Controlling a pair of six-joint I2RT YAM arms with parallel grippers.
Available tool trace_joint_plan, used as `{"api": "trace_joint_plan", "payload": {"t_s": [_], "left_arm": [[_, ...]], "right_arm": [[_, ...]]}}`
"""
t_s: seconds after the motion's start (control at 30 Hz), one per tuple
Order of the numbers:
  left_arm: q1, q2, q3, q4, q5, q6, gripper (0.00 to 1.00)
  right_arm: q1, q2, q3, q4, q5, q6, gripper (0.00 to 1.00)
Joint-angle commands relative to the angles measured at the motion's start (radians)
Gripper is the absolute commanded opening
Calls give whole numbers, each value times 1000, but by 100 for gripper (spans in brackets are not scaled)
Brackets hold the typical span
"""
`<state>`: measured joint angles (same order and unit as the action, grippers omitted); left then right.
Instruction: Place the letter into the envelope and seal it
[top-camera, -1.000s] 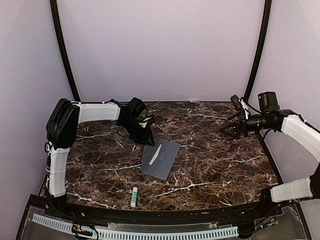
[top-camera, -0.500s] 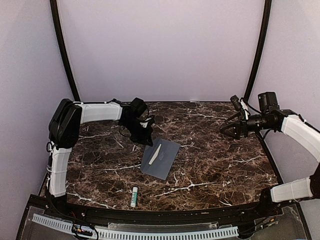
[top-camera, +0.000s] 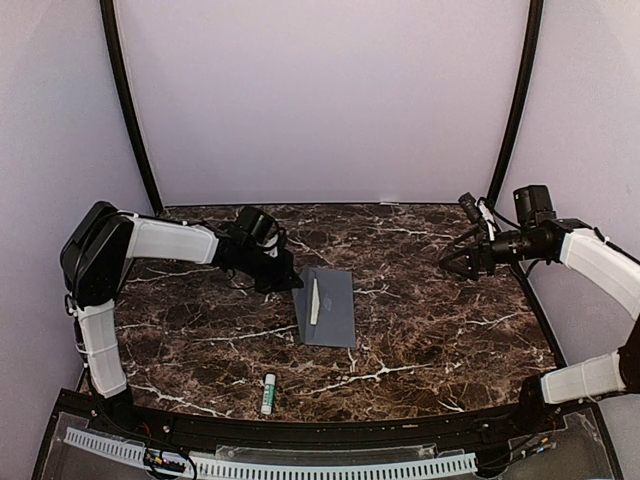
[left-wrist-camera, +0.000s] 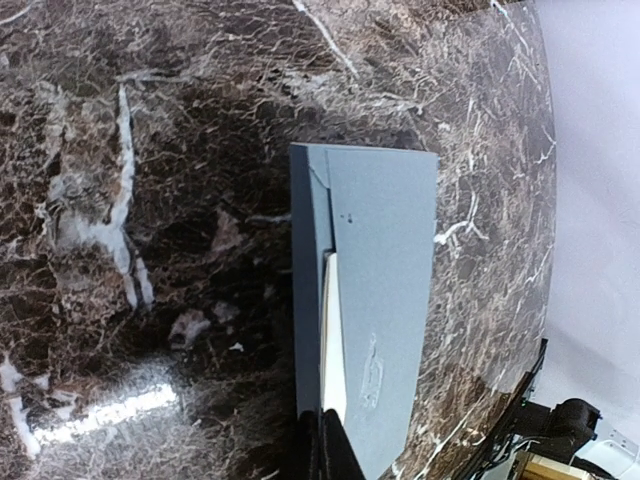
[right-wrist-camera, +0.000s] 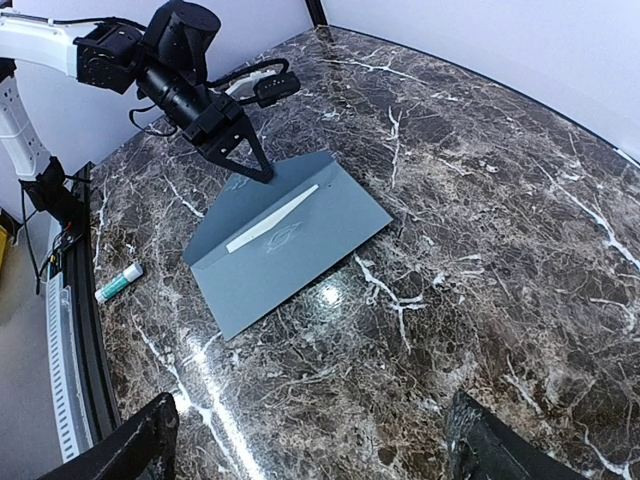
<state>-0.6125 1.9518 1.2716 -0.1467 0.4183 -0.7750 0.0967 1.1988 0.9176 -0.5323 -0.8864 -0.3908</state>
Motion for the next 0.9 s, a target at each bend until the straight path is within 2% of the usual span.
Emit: {"api": "trace_joint_plan", "payload": {"t_s": [0.0,0.2,0.37,0.57,0.7,0.87], "left_arm": [[-1,-49,-49,142,-4,-122,0],[-1,-31,-102,203,-14,-158,0],[2,-11,-81,177,-22,-136,0],[3,-23,-6,5,-70,-48,27],[3,-65,32,-108,-122,30,33],[-13,-144,37,-239,-162,116,36]], "right_arm": [[0,6,16,-2,-20,-14,89],[2,7,17,-4,-20,-16,89],[3,7,16,-5,-22,-16,89],[5,6,15,-7,-22,-18,89],[5,7,15,-8,-20,-20,89],[13,26,23,-22,-18,-33,88]]}}
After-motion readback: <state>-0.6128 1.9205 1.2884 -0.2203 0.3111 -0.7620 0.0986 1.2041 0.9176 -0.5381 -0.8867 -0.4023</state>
